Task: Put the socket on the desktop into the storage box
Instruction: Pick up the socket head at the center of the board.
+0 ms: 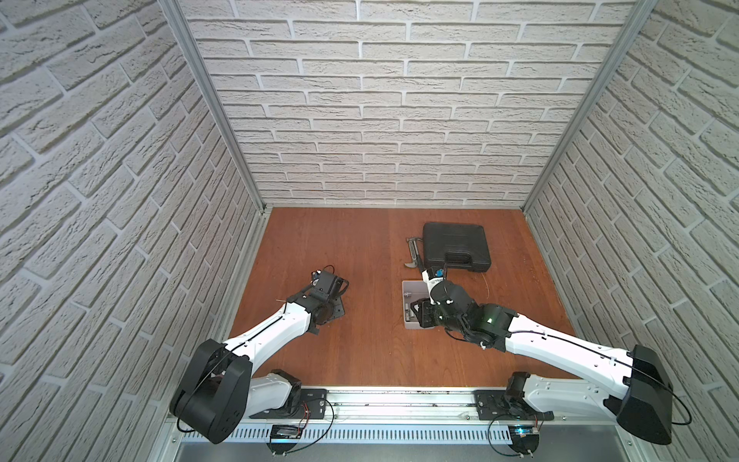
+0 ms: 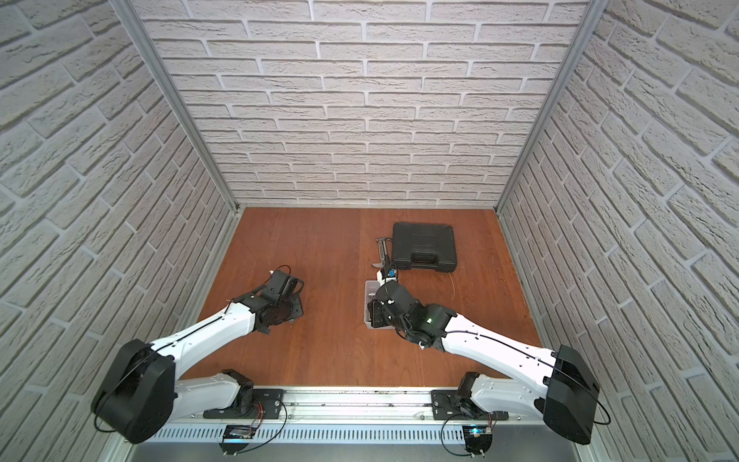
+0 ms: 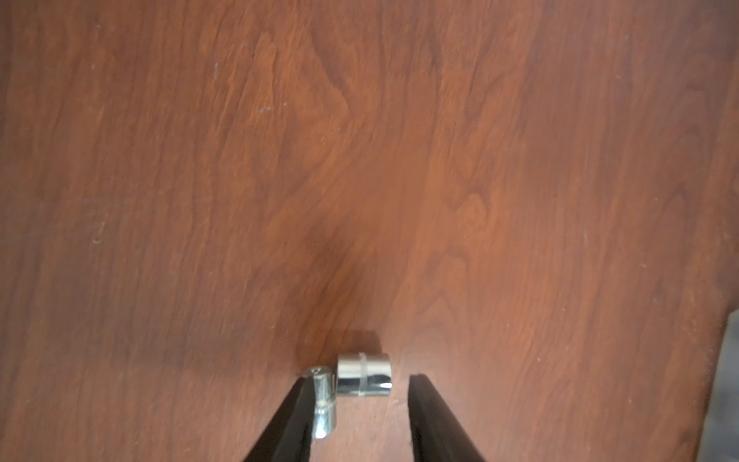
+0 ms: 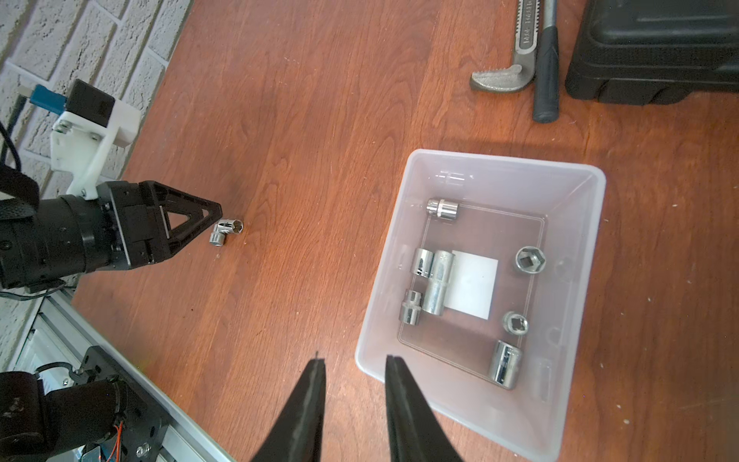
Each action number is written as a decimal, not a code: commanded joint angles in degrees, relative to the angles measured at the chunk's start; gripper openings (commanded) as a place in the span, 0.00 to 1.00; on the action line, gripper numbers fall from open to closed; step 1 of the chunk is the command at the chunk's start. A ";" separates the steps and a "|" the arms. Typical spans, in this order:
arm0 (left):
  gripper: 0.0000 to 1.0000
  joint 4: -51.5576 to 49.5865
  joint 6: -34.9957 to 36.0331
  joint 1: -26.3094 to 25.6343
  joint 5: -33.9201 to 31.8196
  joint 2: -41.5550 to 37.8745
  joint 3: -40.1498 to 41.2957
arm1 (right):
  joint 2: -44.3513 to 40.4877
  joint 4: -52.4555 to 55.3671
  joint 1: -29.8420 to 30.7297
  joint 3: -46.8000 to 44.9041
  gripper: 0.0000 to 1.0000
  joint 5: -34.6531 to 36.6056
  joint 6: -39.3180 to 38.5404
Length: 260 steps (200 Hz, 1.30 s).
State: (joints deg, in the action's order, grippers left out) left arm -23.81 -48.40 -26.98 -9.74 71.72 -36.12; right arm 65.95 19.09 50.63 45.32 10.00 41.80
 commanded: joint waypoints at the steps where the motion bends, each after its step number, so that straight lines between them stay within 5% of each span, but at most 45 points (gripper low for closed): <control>1: 0.42 1.11 0.72 0.42 -0.55 0.87 -1.28 | -0.23 -1.23 0.16 -0.57 0.32 0.99 0.70; 260: 0.40 -0.85 -3.28 1.09 -1.89 -1.04 4.48 | 0.45 -0.32 0.15 0.31 0.31 1.50 0.38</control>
State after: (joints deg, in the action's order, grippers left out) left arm -25.02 -51.31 -26.61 -10.83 69.28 -31.27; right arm 66.96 19.20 50.63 45.32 10.70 41.80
